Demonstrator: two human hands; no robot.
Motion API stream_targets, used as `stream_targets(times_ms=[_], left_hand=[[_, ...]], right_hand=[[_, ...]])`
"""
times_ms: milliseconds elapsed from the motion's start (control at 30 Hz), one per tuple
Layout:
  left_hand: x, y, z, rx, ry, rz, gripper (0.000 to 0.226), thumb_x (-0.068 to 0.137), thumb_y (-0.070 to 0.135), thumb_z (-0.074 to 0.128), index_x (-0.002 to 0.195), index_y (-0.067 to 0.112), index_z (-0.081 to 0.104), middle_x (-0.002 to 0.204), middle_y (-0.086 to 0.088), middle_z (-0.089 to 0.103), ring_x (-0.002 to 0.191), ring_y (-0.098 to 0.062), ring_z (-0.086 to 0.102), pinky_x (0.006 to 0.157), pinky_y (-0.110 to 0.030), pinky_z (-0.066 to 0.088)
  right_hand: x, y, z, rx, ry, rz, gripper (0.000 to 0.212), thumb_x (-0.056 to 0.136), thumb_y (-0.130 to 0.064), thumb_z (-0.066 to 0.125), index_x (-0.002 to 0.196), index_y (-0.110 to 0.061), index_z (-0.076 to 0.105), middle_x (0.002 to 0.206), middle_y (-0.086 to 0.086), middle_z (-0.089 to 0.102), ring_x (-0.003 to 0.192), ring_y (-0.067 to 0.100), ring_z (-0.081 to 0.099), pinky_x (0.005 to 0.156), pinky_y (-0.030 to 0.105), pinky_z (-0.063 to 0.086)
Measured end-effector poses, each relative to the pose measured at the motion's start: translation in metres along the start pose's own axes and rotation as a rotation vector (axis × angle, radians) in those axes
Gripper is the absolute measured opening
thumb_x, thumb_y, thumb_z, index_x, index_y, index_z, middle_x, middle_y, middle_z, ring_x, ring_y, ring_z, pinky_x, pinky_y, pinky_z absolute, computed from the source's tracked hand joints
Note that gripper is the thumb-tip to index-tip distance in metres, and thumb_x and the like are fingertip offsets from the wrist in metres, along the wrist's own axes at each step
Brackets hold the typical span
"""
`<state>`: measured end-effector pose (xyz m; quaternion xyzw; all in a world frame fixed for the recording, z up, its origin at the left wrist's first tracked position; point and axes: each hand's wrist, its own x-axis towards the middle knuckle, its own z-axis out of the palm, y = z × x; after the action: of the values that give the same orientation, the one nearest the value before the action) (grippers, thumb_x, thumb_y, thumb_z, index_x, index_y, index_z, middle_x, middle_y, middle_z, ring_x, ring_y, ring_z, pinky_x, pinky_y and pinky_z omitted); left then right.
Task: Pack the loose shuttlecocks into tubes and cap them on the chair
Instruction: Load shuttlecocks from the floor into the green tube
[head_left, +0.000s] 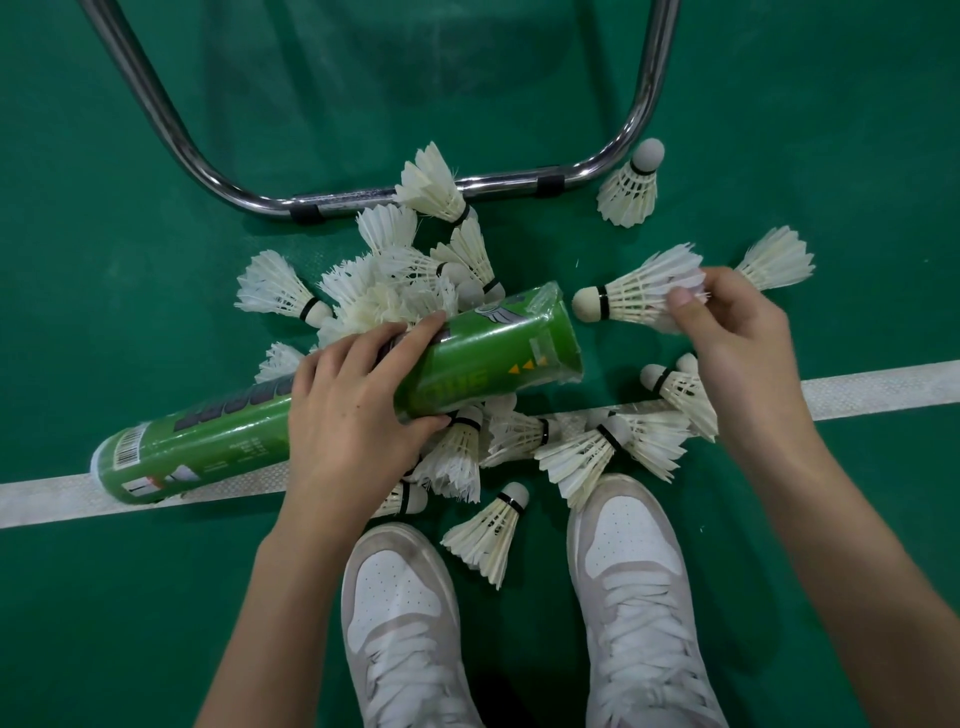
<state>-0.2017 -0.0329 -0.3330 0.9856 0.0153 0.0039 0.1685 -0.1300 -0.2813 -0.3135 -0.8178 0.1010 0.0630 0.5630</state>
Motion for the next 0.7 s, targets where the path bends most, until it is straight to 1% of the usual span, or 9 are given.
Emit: stream_targets(times_ms=[67,133,200,300,367,433,533,600,700], left_hand=[[0.0,0.0,0.0,-0.001,0.0,-0.002,0.087,0.061,0.035,0.084,0.137,0.032,0.042,0.124,-0.003,0.058,0.112,-0.032,0.051,0.095,-0.049,0.038],[-0.001,0.0,0.0,-0.003,0.002,-0.001,0.087,0.061,0.034,0.084,0.137,0.032,0.043,0.124,-0.004,0.059,0.112,-0.032,0.051,0.095,-0.049,0.038],[-0.001,0.0,0.0,-0.002,0.002,0.001,0.087,0.06,0.034,0.084,0.137,0.032,0.043,0.124,-0.003,0.058,0.111,-0.031,0.051,0.094,-0.048,0.038],[-0.001,0.0,0.0,-0.001,0.003,0.003,0.087,0.06,0.033,0.084,0.137,0.032,0.043,0.124,-0.003,0.058,0.111,-0.031,0.051,0.094,-0.048,0.038],[-0.001,0.0,0.0,0.0,0.005,0.005,0.087,0.06,0.033,0.084,0.137,0.032,0.042,0.124,-0.004,0.058,0.111,-0.032,0.051,0.094,-0.048,0.038],[-0.001,-0.001,0.0,0.003,0.007,0.007,0.088,0.06,0.034,0.084,0.137,0.032,0.042,0.124,-0.004,0.058,0.111,-0.032,0.051,0.093,-0.048,0.038],[-0.001,0.0,0.0,0.007,0.007,0.01,0.088,0.059,0.033,0.084,0.136,0.033,0.042,0.123,-0.004,0.059,0.111,-0.032,0.052,0.093,-0.047,0.038],[-0.002,0.0,0.0,0.008,0.004,0.013,0.088,0.059,0.033,0.084,0.137,0.032,0.042,0.123,-0.004,0.059,0.111,-0.032,0.052,0.093,-0.047,0.038],[-0.002,0.0,0.0,0.005,0.0,0.011,0.089,0.06,0.033,0.084,0.137,0.032,0.042,0.124,-0.004,0.058,0.111,-0.032,0.051,0.094,-0.047,0.037]], right_hand=[[-0.007,-0.005,0.004,0.054,-0.053,0.009,0.012,0.095,-0.017,0.05,0.095,-0.009,0.06,0.087,0.012,0.064,0.08,0.012,0.057,0.063,0.014,0.045],[-0.015,-0.012,0.012,0.067,-0.147,0.004,0.013,0.095,-0.014,0.049,0.089,-0.017,0.06,0.075,-0.013,0.063,0.073,-0.003,0.056,0.065,0.007,0.04],[-0.022,-0.016,0.022,0.096,-0.234,0.016,0.014,0.095,-0.014,0.048,0.093,-0.019,0.061,0.084,-0.011,0.065,0.076,-0.005,0.058,0.068,0.005,0.041],[-0.033,-0.021,0.036,0.159,-0.306,0.021,0.026,0.093,-0.03,0.045,0.101,-0.013,0.062,0.093,0.0,0.066,0.083,0.0,0.059,0.073,0.009,0.044],[-0.038,-0.022,0.043,0.185,-0.315,0.02,0.033,0.086,-0.041,0.048,0.101,-0.014,0.061,0.092,-0.003,0.065,0.086,0.003,0.059,0.077,0.016,0.046],[-0.041,-0.02,0.049,0.155,-0.296,0.033,0.034,0.078,-0.044,0.058,0.101,-0.019,0.059,0.091,-0.011,0.064,0.087,0.002,0.059,0.081,0.019,0.047],[-0.041,-0.017,0.055,0.11,-0.24,0.036,0.03,0.073,-0.029,0.074,0.096,-0.027,0.055,0.089,-0.014,0.064,0.084,-0.002,0.058,0.079,0.014,0.046],[-0.041,-0.016,0.057,0.099,-0.214,0.025,0.033,0.072,-0.022,0.076,0.094,-0.029,0.054,0.087,-0.016,0.063,0.083,-0.004,0.057,0.077,0.011,0.045],[-0.041,-0.015,0.059,0.087,-0.193,0.021,0.033,0.073,-0.019,0.076,0.097,-0.025,0.054,0.086,-0.015,0.062,0.082,-0.004,0.057,0.077,0.013,0.046]])
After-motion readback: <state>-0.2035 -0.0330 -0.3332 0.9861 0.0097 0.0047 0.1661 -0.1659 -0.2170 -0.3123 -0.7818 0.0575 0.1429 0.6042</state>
